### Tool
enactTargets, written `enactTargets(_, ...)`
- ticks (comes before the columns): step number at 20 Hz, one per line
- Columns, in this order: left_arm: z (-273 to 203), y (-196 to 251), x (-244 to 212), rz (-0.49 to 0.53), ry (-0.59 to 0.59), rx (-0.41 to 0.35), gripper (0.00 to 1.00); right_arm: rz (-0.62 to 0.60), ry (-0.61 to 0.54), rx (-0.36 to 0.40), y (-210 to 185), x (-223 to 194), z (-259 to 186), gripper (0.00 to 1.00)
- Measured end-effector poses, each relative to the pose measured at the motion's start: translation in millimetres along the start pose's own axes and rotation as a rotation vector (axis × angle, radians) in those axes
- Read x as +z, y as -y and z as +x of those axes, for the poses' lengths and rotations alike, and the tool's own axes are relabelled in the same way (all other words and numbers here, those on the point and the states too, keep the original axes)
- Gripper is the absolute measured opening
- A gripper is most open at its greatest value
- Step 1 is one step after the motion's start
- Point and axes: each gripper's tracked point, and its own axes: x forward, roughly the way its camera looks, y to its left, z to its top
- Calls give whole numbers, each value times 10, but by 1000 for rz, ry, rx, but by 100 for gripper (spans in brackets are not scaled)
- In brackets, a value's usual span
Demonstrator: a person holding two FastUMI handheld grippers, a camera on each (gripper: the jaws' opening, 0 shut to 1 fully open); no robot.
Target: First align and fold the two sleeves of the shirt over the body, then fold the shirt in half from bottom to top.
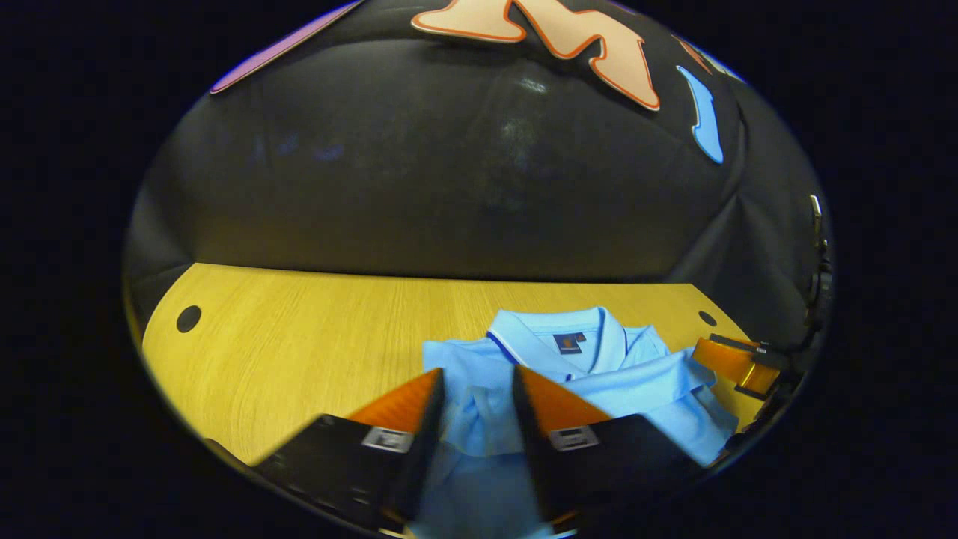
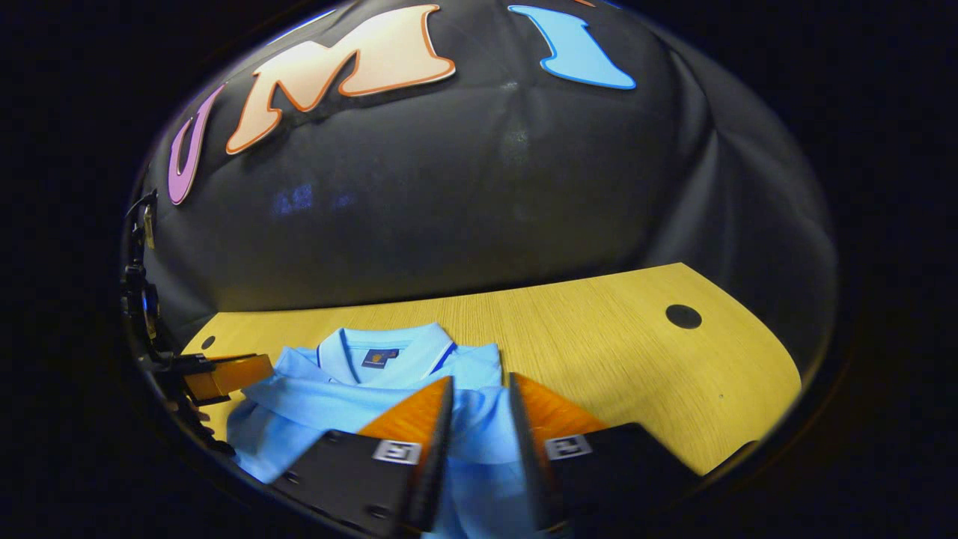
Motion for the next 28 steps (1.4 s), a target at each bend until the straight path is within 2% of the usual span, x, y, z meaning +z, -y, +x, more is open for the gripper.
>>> enactTargets(2, -120, -36, 90, -3, 37, 19, 99, -20, 38, 0, -56, 103, -143, 100)
enactTargets(3, -239, -32, 145, -1, 59, 25, 95, -33, 71, 6, -92, 192, -259, 100)
enactTargets(4, -380, -17, 212, 6, 88, 35, 96, -48, 105, 14, -127, 285, -408, 98)
enactTargets(9, -1319, 257, 553, 77, 226, 54, 95, -82, 248, 68, -284, 668, -1352, 99)
enactTargets(11, -1726, 419, 658, 74, 280, 53, 95, -88, 286, 81, -275, 788, -1799, 99)
enactTargets(14, -2309, 645, 673, 83, 331, 54, 95, -101, 354, 98, -253, 937, -2428, 99)
enactTargets(18, -2905, 814, 523, 93, 346, 60, 95, -107, 403, 121, -212, 926, -3114, 99)
enactTargets(23, -3350, 855, 444, 100, 379, 79, 94, -105, 434, 148, -254, 853, -3579, 99)
enactTargets(28, -3581, 829, 552, 118, 422, 99, 94, -78, 464, 155, -264, 917, -3781, 99)
